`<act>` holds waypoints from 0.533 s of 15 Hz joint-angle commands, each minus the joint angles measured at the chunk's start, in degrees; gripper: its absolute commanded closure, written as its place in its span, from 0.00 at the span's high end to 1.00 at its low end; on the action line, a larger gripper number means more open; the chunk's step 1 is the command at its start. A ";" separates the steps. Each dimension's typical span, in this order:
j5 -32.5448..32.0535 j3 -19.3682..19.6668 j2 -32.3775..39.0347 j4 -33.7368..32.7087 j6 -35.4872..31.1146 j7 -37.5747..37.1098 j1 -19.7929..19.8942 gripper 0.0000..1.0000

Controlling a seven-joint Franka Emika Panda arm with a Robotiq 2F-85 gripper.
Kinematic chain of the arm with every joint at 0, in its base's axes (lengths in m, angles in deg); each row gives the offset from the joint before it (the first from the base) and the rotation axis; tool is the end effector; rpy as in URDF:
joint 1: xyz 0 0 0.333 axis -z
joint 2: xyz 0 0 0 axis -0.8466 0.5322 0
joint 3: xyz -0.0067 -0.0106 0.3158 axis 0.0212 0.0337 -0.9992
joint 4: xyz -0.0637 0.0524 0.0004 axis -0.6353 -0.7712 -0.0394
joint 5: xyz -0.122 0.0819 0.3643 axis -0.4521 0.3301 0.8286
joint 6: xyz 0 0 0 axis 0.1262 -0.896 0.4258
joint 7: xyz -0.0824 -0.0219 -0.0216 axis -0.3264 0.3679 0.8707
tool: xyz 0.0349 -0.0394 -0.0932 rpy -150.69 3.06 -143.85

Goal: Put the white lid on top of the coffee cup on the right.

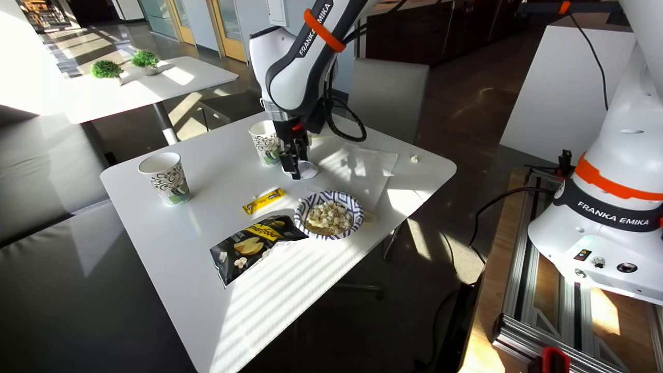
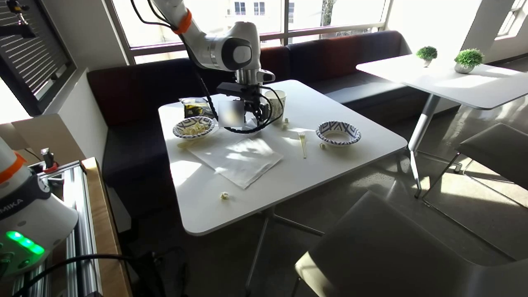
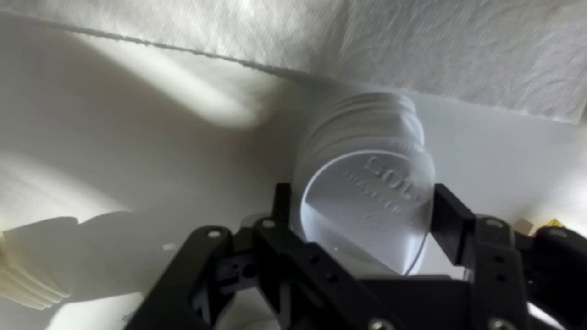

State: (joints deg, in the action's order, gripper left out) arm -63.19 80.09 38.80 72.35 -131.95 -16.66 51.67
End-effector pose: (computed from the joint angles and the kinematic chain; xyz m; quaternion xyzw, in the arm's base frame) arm 0.6254 0.0950 0.1686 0.9789 0.1989 -0.0270 0.0391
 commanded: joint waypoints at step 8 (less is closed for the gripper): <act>-1.89 1.62 -6.54 3.93 -0.31 -1.64 -0.42 0.07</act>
State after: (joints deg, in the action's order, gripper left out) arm -63.64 81.15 34.63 73.69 -132.02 -16.79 51.67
